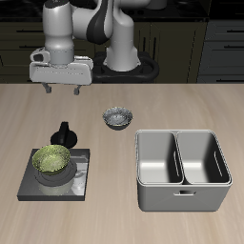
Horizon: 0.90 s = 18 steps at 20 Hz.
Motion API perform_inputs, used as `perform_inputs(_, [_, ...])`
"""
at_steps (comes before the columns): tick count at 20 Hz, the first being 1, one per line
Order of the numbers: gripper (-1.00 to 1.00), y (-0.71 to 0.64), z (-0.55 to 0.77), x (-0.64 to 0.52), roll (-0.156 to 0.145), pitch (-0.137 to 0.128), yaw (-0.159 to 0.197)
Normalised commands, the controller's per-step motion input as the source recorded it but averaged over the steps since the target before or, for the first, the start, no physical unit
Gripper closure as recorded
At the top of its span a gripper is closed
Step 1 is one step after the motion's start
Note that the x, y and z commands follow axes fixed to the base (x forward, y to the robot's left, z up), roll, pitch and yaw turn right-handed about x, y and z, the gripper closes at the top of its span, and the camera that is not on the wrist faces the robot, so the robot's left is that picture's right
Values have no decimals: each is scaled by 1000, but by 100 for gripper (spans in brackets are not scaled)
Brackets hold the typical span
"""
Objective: Place the green bowl on the flat stove and turn on the flat stove
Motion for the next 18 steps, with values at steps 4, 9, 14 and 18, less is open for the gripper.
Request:
perform_inputs(4, [-100,-72,-171,49,-26,-9,0])
perform_inputs(9, [-100,39,-160,46,5,6,-2])
perform_inputs(14, [-100,97,-283,74,7,27,5])
perform_inputs(18, [-100,-5,-179,64,-4,11,-2])
